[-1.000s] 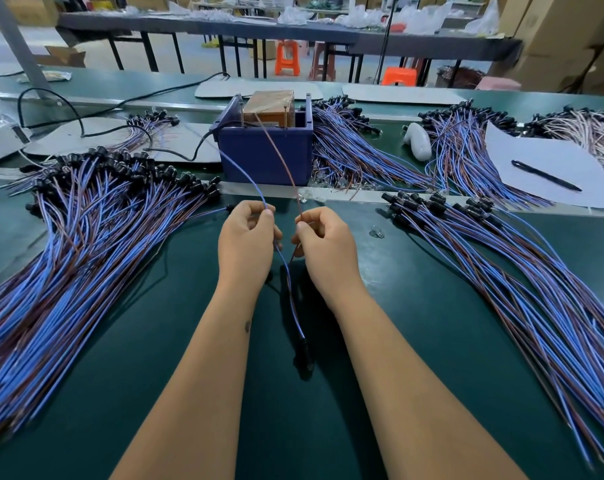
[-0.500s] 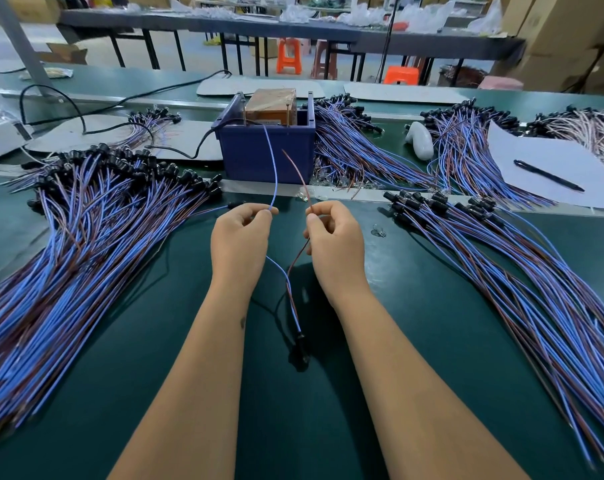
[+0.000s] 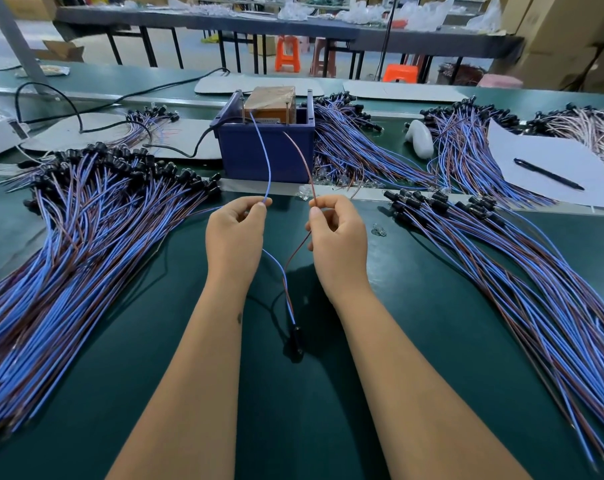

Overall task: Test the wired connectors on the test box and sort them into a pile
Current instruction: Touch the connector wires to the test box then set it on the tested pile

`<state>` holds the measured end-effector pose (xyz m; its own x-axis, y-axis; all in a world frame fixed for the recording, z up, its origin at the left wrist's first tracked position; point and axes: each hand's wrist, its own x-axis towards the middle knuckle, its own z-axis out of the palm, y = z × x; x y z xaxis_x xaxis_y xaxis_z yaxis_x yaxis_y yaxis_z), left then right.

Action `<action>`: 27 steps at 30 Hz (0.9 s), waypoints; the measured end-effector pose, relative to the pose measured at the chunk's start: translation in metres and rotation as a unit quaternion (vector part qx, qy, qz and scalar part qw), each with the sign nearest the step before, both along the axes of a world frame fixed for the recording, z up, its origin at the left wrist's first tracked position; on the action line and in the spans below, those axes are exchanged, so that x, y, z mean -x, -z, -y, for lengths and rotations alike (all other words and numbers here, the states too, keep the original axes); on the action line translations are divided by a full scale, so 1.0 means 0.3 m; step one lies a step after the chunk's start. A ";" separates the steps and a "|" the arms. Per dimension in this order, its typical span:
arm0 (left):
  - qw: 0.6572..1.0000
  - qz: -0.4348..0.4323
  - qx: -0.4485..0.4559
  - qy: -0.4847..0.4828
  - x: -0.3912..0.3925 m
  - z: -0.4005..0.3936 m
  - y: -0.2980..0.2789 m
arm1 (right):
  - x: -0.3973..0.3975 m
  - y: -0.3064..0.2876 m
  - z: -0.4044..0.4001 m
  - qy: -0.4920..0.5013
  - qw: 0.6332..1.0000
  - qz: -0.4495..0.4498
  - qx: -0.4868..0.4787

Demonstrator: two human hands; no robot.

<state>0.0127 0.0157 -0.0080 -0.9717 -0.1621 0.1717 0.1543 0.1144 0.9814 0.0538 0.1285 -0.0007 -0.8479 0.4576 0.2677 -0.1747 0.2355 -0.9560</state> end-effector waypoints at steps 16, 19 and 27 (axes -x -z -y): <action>1.000 0.026 -0.004 -0.014 0.028 0.014 0.016 | -0.005 -0.004 0.014 0.021 0.999 -0.038 0.032; 1.000 0.024 -0.003 -0.015 0.026 0.015 0.017 | -0.001 0.000 0.010 0.024 0.999 -0.034 0.029; 0.999 0.021 -0.014 -0.021 0.034 0.023 0.021 | 0.004 0.006 0.007 0.041 0.998 -0.044 0.026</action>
<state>0.0025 0.0089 -0.0143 -0.9699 -0.2078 0.1267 0.1093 0.0934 0.9896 0.0525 0.1265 -0.0024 -0.7809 0.5402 0.3136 -0.2406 0.2031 -0.9491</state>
